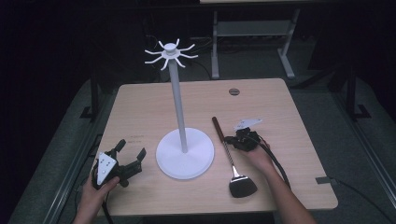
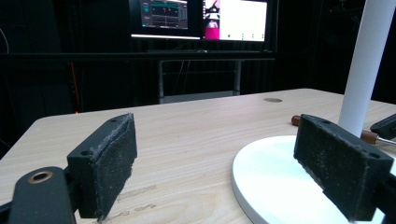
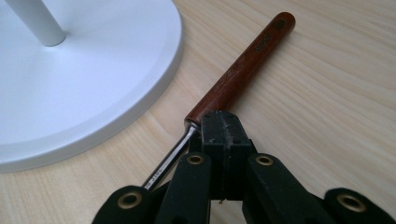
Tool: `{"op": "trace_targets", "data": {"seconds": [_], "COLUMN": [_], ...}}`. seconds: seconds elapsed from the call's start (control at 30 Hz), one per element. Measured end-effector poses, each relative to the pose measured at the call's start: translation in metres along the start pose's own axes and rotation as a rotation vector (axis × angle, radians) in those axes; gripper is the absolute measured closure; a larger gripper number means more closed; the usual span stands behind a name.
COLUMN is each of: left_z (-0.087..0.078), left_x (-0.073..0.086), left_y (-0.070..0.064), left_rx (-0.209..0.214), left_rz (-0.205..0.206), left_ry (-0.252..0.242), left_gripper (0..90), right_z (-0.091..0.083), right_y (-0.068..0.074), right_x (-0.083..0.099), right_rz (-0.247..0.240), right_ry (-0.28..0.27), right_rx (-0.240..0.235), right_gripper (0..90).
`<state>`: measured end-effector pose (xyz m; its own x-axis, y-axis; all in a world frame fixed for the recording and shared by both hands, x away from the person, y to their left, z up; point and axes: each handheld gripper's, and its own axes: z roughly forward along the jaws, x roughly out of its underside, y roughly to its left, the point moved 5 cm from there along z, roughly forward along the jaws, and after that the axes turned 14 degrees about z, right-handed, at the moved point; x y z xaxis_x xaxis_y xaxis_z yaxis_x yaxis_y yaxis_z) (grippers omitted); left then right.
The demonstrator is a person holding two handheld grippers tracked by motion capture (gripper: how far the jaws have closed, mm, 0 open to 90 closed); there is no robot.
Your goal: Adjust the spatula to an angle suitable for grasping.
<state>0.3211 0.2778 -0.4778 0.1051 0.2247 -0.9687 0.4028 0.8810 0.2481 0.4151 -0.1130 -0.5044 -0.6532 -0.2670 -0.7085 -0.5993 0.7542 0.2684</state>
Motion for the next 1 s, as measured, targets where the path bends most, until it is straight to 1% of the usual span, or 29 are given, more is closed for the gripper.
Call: {"op": "trace_targets", "data": {"seconds": [0.03,0.27,0.33,0.37,0.43,0.5,0.57,0.6,0.63,0.67,0.7,0.77,0.8,0.87,0.93,0.97,1.0], "left_z": [0.000,0.000,0.000,0.000,0.000,0.000,0.000,0.000,0.000,0.000,0.000,0.000,0.000,0.000,0.000,0.000,0.000], "left_x": [0.000,0.000,0.000,0.000,0.000,0.000,0.000,0.000,0.000,0.000,0.000,0.000,0.000,0.000,0.000,0.000,0.000], "left_y": [0.000,0.000,0.000,0.000,0.000,0.000,0.000,0.000,0.000,0.000,0.000,0.000,0.000,0.000,0.000,0.000,0.000], "left_rx": [0.000,0.001,0.000,0.001,0.001,0.001,0.001,0.001,0.001,0.002,0.002,0.000,0.000,0.000,0.000,0.000,0.000], "left_rz": [0.000,-0.001,0.000,0.000,0.000,-0.001,-0.001,-0.001,-0.001,0.000,-0.001,-0.001,-0.001,0.000,-0.001,0.000,0.000], "left_ry": [0.000,0.000,0.000,0.000,0.000,0.000,0.000,-0.001,0.000,0.000,0.000,-0.001,-0.001,0.000,0.000,0.001,0.001], "left_gripper": [12.8,12.7,12.7,12.8,12.8,12.7,12.8,12.8,12.8,12.8,12.8,12.7,12.8,12.7,12.8,12.8,12.8], "right_z": [0.001,0.003,0.005,0.005,0.006,0.005,-0.002,-0.002,-0.009,-0.009,-0.017,-0.024,-0.024,-0.035,-0.040,-0.044,-0.044], "right_y": [0.003,0.007,0.011,0.012,0.014,0.015,0.015,0.015,0.018,0.018,0.022,0.027,0.027,0.034,0.040,0.046,0.046], "right_x": [0.000,0.000,-0.001,-0.001,-0.001,-0.001,-0.002,-0.002,-0.001,-0.001,0.002,0.006,0.006,0.011,0.016,0.021,0.021], "right_rz": [-0.005,-0.016,-0.019,-0.032,-0.035,-0.034,-0.025,-0.025,-0.021,-0.021,-0.027,-0.020,-0.020,-0.015,-0.020,-0.024,-0.024], "right_ry": [0.003,0.007,0.015,0.016,0.018,0.019,0.019,0.019,0.021,0.021,0.023,0.038,0.038,0.044,0.056,0.070,0.070], "right_rx": [-0.005,-0.018,-0.027,-0.034,-0.038,-0.027,-0.025,-0.025,-0.025,-0.025,-0.023,-0.026,-0.026,-0.038,-0.046,-0.052,-0.052], "right_gripper": [89.5,89.5,89.5,89.5,89.5,89.5,89.5,89.5,89.5,89.5,89.5,89.5,89.5,89.5,89.5,89.4,89.4]}}
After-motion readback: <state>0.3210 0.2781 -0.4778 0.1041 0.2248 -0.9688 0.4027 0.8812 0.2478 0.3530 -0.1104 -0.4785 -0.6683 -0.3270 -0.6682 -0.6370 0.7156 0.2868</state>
